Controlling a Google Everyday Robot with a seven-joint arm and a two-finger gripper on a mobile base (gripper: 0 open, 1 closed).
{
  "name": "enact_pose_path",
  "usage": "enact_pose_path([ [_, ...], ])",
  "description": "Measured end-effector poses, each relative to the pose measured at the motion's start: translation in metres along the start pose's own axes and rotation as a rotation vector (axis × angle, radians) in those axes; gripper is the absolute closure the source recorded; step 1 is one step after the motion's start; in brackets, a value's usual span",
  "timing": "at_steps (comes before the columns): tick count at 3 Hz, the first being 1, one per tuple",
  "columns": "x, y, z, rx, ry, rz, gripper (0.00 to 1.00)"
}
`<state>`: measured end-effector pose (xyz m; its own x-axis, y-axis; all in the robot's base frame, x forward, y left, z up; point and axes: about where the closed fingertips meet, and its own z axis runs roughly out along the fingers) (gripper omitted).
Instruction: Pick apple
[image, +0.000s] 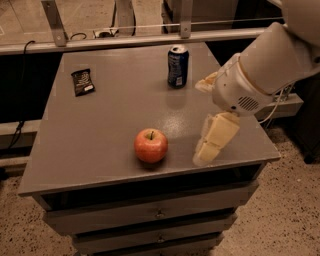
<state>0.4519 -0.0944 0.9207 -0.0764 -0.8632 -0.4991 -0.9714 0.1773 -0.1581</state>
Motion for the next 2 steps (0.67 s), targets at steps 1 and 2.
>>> enact_pose_path([
  [1, -0.025, 0.012, 0.041, -0.053, -0.100, 0.013, 0.00],
  [2, -0.039, 0.021, 0.074, -0.062, -0.157, 0.022, 0.00],
])
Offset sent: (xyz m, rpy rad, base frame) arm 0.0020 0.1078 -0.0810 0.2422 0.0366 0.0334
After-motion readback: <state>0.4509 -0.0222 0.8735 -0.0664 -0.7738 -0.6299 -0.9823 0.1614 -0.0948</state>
